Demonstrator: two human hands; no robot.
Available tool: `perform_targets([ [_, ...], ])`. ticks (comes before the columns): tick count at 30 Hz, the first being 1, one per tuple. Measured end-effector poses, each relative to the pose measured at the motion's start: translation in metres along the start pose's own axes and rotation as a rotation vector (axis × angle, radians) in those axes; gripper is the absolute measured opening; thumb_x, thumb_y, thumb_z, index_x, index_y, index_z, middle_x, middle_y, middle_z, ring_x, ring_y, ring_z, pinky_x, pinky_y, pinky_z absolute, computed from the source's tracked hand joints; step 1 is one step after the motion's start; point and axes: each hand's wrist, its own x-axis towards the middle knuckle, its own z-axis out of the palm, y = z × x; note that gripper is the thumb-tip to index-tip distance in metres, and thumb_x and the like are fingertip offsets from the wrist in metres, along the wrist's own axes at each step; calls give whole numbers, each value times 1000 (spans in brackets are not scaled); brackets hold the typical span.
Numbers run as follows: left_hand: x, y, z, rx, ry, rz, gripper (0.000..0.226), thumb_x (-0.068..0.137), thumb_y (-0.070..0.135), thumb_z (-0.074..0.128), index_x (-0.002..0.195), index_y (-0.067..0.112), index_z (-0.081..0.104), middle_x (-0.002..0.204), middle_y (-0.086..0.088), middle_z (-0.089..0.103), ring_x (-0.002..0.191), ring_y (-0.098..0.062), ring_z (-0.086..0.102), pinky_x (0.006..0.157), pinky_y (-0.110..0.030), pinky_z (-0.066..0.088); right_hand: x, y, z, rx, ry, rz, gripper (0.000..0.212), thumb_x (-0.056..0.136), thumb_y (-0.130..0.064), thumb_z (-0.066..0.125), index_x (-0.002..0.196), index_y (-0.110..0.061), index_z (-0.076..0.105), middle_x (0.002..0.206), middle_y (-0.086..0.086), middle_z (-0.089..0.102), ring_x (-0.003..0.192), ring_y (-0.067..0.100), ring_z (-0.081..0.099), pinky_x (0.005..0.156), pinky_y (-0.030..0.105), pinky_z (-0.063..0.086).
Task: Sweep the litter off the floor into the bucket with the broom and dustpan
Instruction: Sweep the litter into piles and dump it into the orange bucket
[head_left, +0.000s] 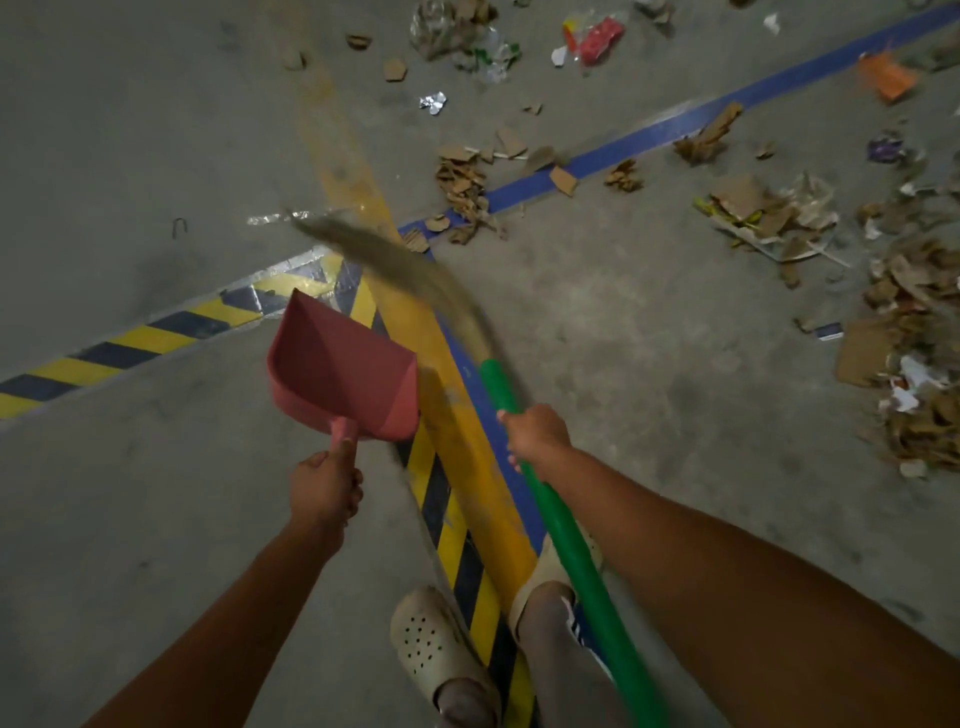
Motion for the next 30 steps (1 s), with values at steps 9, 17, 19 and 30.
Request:
perform_targets([
  [9, -12, 35, 49, 32, -41, 16, 46, 97, 48, 59, 74, 10, 51, 61, -13, 48, 32, -12, 34, 33, -14, 21, 36, 77, -109, 670, 536, 389, 46, 97, -43, 58, 100, 3, 66, 81, 18, 67, 79, 38, 72, 76, 53, 61],
  [17, -38, 80, 82, 113, -95, 62, 42, 100, 34, 55, 67, 8, 52, 58, -14, 48, 34, -14, 35, 35, -15, 22, -20, 91, -136, 542, 544, 148, 58, 86, -64, 44, 84, -11, 68, 79, 14, 72, 72, 35, 70, 68, 47, 60],
  [19, -47, 91, 85, 119, -101, 67, 43, 100, 33, 54, 67, 7, 53, 55, -13, 47, 35, -16, 35, 35, -17, 22, -39, 78, -137, 536, 489, 67, 51, 86, -62, 48, 76, -14, 63, 71, 11, 69, 65, 34, 68, 64, 48, 60],
  [30, -31, 99, 72, 45, -51, 1, 50, 100, 40, 57, 63, 8, 52, 50, -8, 50, 33, -14, 37, 37, -22, 27, -56, 4, -104, 328, 230, -78, 39, 96, -43, 60, 67, -17, 56, 60, 4, 61, 56, 29, 67, 56, 45, 59],
])
